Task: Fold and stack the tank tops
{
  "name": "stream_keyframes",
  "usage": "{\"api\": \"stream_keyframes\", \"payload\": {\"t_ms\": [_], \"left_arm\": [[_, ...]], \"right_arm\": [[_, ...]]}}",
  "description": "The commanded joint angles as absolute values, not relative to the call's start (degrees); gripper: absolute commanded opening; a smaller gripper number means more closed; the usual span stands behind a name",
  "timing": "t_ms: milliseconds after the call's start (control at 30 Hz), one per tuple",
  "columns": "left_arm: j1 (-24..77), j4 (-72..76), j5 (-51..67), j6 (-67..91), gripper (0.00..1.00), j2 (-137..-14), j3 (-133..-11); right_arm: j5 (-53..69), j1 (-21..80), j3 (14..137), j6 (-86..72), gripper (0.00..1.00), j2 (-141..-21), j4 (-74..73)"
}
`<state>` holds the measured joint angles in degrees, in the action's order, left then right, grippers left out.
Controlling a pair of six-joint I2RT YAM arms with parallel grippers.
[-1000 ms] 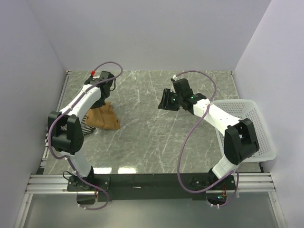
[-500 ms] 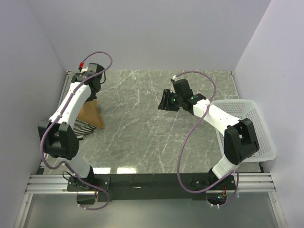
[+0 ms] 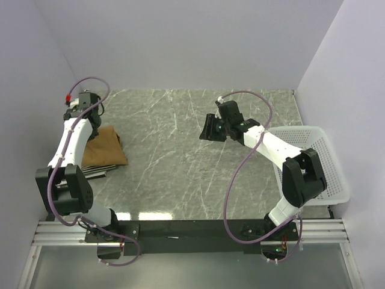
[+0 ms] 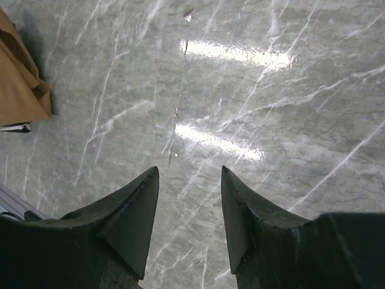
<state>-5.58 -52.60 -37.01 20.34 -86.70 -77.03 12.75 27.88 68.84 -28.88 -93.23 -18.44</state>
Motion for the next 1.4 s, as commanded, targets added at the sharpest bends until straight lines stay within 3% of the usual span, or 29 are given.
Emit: {"api": "stream_keyframes", "payload": {"t_ms": [0, 67, 167, 300, 367, 467, 633, 833, 967, 1100, 1367], "left_arm": [[-10.4, -45.5, -34.7, 20.8, 0.01, -84.4, -75.2], [-11.9, -44.9, -34.8, 22.1, 0.01, -85.2, -75.3], [-14.0, -44.6, -35.3, 25.0, 0.20, -87.6, -75.8], [-16.6, -43.6, -32.6, 27.8, 0.62, -89.3, -76.1], [-17.0, -43.2, -31.3, 29.4, 0.90, -89.3, -76.9], [-17.1, -42.2, -30.8, 31.8, 0.99, -87.8, -77.7], [-16.8, -38.8, -23.9, 33.2, 0.99, -81.0, -77.1], [-9.3, -27.6, -5.8, 34.5, 0.99, -65.6, -64.6], [6.9, -23.1, -7.1, 38.4, 0.99, -59.4, -55.9], [26.2, -16.8, -9.8, 42.1, 0.99, -55.2, -49.5], [46.7, -10.9, -18.5, 42.3, 0.99, -58.6, -43.9]], "right_arm": [[13.3, 28.2, 68.5, -28.5, 0.53, -93.8, -16.3], [13.4, 28.1, 68.5, -28.5, 0.53, -94.0, -16.2], [13.5, 28.2, 68.5, -28.6, 0.53, -94.4, -16.0], [13.7, 28.2, 68.6, -28.4, 0.53, -94.9, -16.0], [13.5, 28.3, 68.6, -28.4, 0.53, -94.9, -15.9], [12.7, 28.6, 68.6, -28.3, 0.53, -94.7, -16.0], [10.2, 28.7, 67.1, -28.7, 0.54, -92.2, -15.2], [4.8, 28.7, 62.8, -31.0, 0.58, -85.7, -13.1], [0.1, 28.7, 56.4, -32.0, 0.64, -76.0, -11.5], [-5.9, 28.7, 49.9, -32.2, 0.86, -65.5, -11.1], [-15.0, 28.7, 36.8, -34.4, 0.94, -41.8, -13.9]]}}
